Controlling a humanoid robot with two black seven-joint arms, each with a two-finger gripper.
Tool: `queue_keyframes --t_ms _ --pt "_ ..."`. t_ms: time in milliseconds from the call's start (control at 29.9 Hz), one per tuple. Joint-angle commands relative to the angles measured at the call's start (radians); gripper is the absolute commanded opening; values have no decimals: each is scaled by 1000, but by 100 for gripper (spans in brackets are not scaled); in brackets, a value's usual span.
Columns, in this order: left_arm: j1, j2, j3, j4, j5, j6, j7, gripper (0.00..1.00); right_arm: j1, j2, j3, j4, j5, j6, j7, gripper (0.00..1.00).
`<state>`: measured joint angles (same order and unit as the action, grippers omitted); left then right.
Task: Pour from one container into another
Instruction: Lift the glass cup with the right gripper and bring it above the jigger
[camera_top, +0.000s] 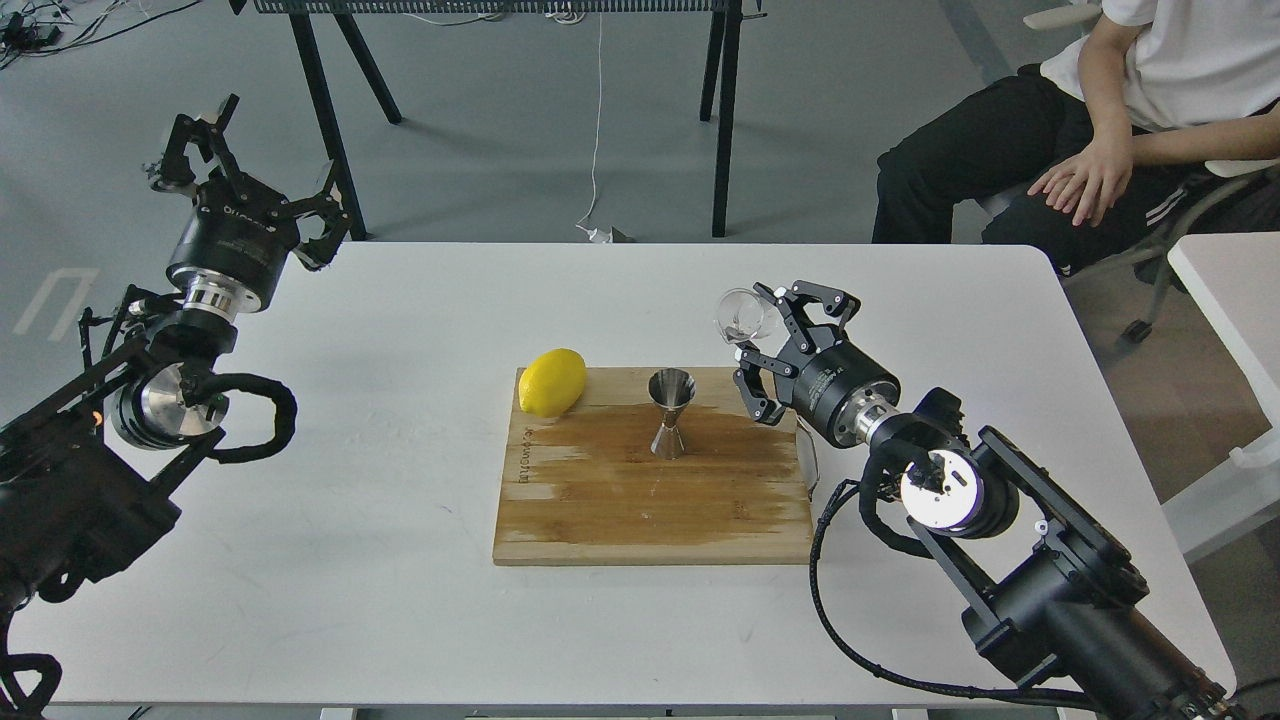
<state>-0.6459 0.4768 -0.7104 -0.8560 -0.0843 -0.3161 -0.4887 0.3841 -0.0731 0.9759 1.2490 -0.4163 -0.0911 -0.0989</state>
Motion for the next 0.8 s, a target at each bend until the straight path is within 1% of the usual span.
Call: queue_keyframes --t_ms 0,100,268,335,435,636,770 --pt "-1 0 2 0 0 0 0 100 10 12 -46 12 -148 -13 8 31" --pt "-1 0 3 0 0 0 0 100 9 12 -71 24 -228 -13 18 31" --pt "0 9 3 0 0 0 0 100 13 10 -100 23 -283 -19 33 31" --pt "0 14 3 0 0 0 0 100 16 12 -123 21 -352 -36 36 31" --pt "0 16 3 0 0 0 0 100 18 12 -155 21 -409 -55 54 31" --pt "2 16 0 -1 -2 0 0 100 22 10 -174 15 -420 -59 70 31" --pt "3 16 -4 -6 -2 0 0 100 27 12 -174 14 -418 -61 70 31"
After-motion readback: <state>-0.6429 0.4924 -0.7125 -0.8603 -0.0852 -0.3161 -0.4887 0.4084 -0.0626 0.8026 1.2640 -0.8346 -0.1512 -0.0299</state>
